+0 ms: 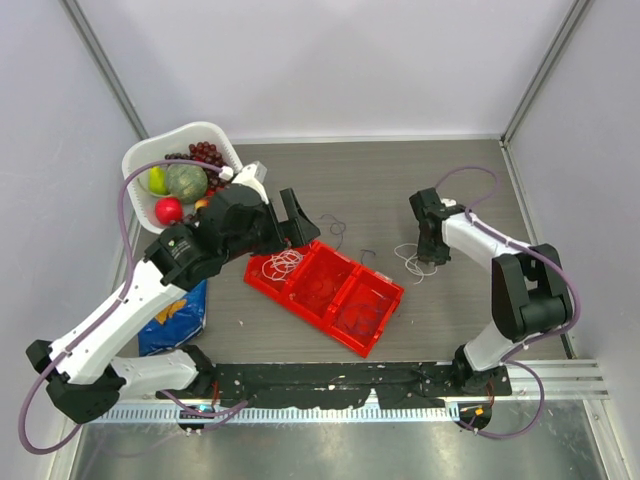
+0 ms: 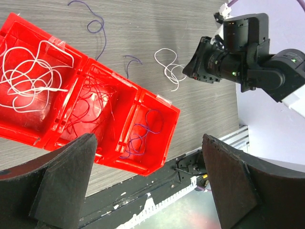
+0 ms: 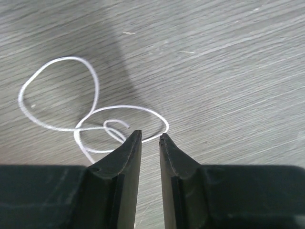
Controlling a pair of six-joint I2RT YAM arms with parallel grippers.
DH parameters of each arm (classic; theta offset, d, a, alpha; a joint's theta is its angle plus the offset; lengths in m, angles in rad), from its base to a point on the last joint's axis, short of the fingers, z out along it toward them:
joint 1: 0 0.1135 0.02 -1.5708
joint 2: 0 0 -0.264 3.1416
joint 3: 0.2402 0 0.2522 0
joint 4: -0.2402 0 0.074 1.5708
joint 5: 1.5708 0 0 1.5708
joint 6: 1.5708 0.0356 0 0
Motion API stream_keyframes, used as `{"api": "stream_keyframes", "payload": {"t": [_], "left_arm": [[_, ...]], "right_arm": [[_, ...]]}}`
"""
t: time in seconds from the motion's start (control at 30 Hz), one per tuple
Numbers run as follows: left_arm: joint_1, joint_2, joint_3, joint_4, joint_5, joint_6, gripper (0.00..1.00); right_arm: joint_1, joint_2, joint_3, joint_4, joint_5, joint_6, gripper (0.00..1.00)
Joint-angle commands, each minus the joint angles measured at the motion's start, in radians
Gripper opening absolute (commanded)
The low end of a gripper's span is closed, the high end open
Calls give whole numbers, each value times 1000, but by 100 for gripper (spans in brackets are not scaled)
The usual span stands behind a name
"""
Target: Untangle the cables
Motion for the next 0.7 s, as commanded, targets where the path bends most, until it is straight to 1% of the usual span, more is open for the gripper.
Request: {"api": "stream_keyframes", "payload": {"t": [0.0, 0.1, 0.13, 0.17, 0.2, 0.23, 0.37, 0.5, 0.57, 0.6, 0.67], "left_arm": [[4, -38, -9, 26, 1, -15, 96], [4, -48, -18, 26, -3, -21, 96], [2, -51, -20, 25, -3, -26, 96], [4, -52, -21, 25, -2, -27, 96], [2, -52, -23, 23, -2, -30, 96], [4, -57, -27, 23, -2, -35, 96], [2, -69, -38, 23, 0, -49, 96], [4, -74, -49, 25, 1, -64, 96], [4, -75, -52, 25, 4, -69, 96], [4, -77, -54, 26, 6, -75, 96], [4, -75, -55, 26, 9, -81, 96]], "right_arm": [[9, -103, 55, 16, -97, -14, 29], [8, -136, 57, 42, -229, -6, 49], [5, -139, 48, 52, -254, -8, 57], [8, -140, 37, 77, -297, -17, 59], [8, -131, 22, 86, -308, -26, 63], [8, -127, 12, 100, -316, -37, 63], [9, -49, 17, 97, -301, -74, 63], [15, -1, 32, 92, -265, -92, 58], [17, 17, 31, 96, -262, -91, 52], [25, 24, 28, 99, -259, -91, 46], [37, 42, 22, 100, -252, -91, 38]]}}
